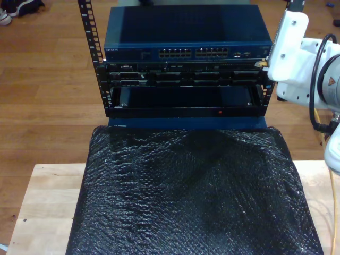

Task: Grab the cable and plug it in

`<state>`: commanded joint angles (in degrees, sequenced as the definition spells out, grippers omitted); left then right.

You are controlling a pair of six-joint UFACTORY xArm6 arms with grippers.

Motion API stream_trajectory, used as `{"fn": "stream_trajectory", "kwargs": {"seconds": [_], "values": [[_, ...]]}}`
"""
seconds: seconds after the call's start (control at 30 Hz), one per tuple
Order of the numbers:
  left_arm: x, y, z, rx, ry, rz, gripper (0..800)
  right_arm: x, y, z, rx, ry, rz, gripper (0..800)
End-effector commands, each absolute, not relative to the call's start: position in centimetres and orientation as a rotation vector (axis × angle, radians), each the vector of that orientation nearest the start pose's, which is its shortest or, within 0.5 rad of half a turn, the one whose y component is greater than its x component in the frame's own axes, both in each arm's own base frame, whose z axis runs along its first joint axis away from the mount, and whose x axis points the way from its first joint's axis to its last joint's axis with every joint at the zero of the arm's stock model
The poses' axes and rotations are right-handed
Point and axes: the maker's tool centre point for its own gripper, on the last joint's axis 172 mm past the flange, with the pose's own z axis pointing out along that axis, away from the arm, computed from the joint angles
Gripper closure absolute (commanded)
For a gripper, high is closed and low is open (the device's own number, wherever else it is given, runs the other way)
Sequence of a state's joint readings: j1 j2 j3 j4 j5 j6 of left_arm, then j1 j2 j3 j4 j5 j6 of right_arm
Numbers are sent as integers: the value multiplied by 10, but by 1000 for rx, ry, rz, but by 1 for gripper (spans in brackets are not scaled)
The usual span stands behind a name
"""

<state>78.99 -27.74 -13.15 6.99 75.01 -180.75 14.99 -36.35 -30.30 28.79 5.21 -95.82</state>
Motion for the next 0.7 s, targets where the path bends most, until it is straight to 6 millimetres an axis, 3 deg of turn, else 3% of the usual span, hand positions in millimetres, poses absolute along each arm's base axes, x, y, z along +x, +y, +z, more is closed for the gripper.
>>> {"fn": "stream_trajectory", "kwargs": {"seconds": [0.23,0.4,0.5,0.7], "values": [[-7,117,67,1579,-2079,398,0,482,98,404,-2341,-2072,-1772,800],[10,114,49,1662,-2105,444,0,485,96,400,-2355,-2088,-1800,800],[15,115,34,1702,-2132,433,0,482,102,389,-2341,-2113,-1787,800],[15,117,32,1725,-2132,426,0,477,92,366,-2371,-2171,-1784,800]]}}
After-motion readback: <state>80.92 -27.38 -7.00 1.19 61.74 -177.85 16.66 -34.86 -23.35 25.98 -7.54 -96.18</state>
